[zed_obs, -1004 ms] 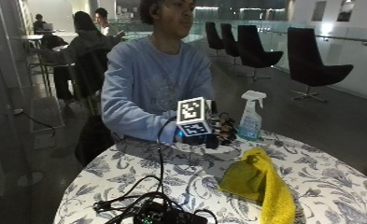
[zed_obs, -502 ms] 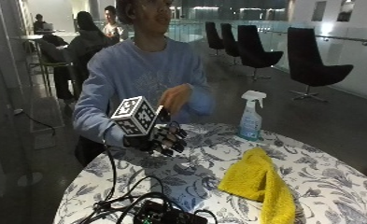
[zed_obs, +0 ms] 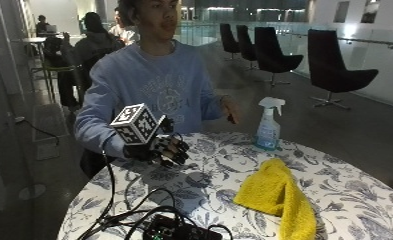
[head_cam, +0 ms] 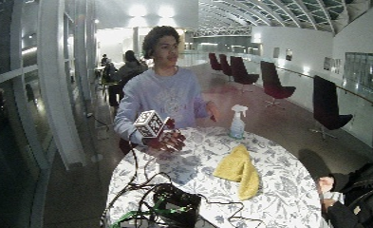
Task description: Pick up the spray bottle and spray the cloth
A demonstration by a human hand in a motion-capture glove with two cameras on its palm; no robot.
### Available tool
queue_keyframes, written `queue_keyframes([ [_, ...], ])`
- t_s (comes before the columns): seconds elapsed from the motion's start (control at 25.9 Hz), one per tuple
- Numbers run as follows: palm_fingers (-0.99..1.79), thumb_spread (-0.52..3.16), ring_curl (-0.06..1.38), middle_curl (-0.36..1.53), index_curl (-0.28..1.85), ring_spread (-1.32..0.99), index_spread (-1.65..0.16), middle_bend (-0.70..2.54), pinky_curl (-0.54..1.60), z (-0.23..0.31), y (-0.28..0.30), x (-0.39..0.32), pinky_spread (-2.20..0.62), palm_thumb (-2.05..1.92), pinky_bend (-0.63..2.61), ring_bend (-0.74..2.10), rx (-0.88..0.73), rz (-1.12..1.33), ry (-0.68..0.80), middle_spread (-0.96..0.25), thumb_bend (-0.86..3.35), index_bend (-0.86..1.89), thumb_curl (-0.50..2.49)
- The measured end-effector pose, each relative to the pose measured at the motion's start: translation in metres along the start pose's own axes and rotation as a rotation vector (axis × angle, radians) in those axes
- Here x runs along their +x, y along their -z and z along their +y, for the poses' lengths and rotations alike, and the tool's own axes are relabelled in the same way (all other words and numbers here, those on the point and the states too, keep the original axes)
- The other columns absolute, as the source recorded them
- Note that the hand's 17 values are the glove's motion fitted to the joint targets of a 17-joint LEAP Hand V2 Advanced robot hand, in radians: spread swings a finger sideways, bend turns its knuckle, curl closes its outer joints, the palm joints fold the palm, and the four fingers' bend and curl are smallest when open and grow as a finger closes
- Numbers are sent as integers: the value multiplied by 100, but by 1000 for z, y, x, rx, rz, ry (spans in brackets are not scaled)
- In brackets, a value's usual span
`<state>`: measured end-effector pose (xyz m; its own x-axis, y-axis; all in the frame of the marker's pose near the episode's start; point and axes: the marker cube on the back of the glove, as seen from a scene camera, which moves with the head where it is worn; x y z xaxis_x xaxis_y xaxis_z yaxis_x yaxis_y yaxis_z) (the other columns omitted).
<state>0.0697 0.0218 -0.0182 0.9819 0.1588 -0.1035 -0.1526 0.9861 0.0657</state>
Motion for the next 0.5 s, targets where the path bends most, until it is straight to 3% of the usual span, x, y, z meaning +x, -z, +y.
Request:
queue_keyframes([
  [0.5, 81, 103, 35, 42, 33, -2, -29, 25, 27, 8, 0, 1, 18, 79, 15, 38, -17, 25, -6, -4, -2, 17, 37],
])
